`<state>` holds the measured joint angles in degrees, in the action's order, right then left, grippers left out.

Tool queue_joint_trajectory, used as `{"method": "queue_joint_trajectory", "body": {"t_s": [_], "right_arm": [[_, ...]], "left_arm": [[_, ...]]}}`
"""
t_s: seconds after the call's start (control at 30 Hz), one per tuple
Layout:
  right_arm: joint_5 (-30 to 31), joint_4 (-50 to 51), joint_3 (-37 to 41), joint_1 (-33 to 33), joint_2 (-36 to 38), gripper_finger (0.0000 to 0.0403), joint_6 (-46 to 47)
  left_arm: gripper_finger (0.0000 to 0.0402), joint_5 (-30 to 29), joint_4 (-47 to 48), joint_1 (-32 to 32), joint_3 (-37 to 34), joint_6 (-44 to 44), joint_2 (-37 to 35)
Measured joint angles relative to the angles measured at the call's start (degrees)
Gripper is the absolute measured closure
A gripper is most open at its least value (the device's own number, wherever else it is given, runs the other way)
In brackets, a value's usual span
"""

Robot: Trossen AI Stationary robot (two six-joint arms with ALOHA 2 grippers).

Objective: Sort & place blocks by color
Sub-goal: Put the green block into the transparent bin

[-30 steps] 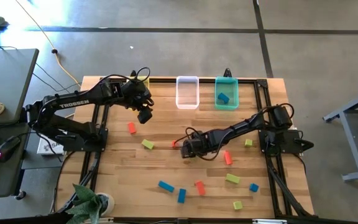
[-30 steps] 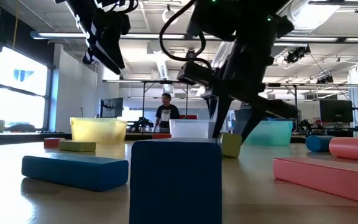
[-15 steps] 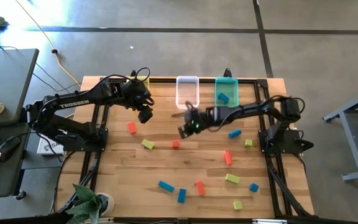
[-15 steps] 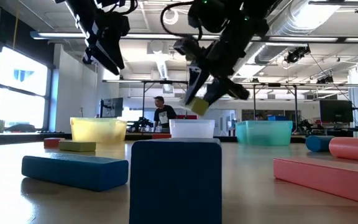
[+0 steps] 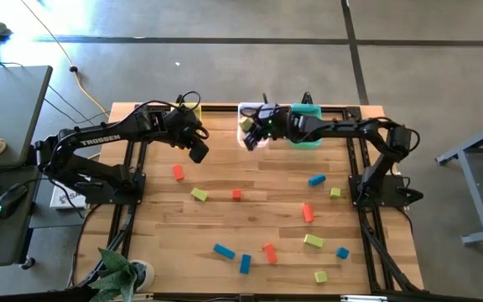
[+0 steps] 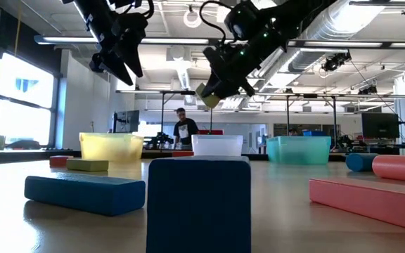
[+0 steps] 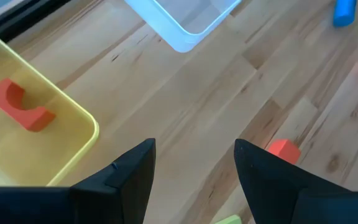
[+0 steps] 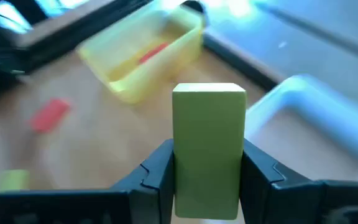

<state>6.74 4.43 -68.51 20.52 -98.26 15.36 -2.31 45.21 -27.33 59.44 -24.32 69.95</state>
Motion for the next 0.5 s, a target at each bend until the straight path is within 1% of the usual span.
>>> {"method": "queue_joint_trajectory", "body": {"t_s": [0.07, 0.17, 0.4, 0.5], "right_arm": [[0.70, -0.19, 0.00, 1.39, -0.34, 0.0300, -3.65], [-0.54, -0.18, 0.00, 3.32, -1.87, 0.0300, -6.51], [-5.00, 0.77, 0.00, 6.29, -6.52, 0.0300, -6.60], [-7.86, 1.61, 0.00, 7.06, -7.87, 0.0300, -6.51]], "left_arm": [[0.0194, -0.01, 0.00, 0.00, 0.00, -1.04, 0.00], [0.0194, -0.02, 0.00, 0.00, 0.00, -1.54, 0.00], [0.0194, -0.02, -0.02, 0.00, 0.00, -1.65, 0.00], [0.0194, 0.00, -0.01, 0.00, 0.00, -1.39, 0.00]]}}
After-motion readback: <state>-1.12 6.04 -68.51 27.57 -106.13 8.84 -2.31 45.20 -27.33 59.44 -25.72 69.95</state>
